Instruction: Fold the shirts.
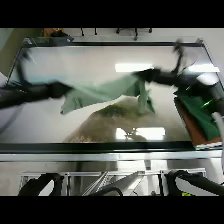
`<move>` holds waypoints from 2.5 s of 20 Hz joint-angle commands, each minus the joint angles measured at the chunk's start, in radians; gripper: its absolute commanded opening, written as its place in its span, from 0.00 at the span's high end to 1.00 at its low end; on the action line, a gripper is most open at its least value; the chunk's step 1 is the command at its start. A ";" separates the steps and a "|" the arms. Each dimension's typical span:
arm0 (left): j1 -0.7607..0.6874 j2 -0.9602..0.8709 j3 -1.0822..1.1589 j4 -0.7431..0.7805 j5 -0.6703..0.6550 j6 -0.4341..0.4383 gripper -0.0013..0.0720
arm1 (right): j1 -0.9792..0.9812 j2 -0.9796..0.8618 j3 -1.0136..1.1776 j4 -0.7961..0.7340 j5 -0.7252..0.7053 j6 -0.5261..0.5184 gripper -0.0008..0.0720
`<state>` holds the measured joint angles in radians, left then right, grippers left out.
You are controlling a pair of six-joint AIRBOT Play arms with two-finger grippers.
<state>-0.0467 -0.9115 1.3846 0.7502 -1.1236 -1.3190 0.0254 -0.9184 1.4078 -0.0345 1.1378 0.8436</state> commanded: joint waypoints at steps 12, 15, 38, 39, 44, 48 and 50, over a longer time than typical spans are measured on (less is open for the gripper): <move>0.000 0.036 0.772 0.042 0.218 -0.039 0.96 | -0.030 0.052 0.717 -0.146 -0.112 0.047 0.97; 0.000 -0.003 0.488 0.044 0.294 0.019 0.96 | -0.030 -0.011 0.528 -0.182 -0.108 0.046 0.97; 0.332 -0.797 0.445 0.033 -0.345 -0.081 0.08 | -0.320 -0.642 0.256 -0.607 0.010 0.191 0.46; 0.341 -0.755 0.367 0.100 -0.362 -0.082 0.08 | -0.348 -0.643 0.256 -0.633 0.072 0.204 0.46; 0.351 -0.577 -0.088 0.315 -0.252 -0.076 0.08 | -0.368 -0.690 0.255 -0.811 0.163 0.231 0.46; 0.376 -0.534 -0.351 0.313 -0.106 -0.066 0.08 | -0.347 -0.743 0.255 -0.808 0.157 0.231 0.46; 0.374 -0.543 -0.423 0.300 -0.033 -0.054 0.08 | -0.337 -0.764 0.255 -0.808 0.151 0.235 0.46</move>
<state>0.3206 -1.4696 1.1061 1.0378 -1.2701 -1.3872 -0.3225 -1.6535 1.6623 -0.8211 1.2785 1.0698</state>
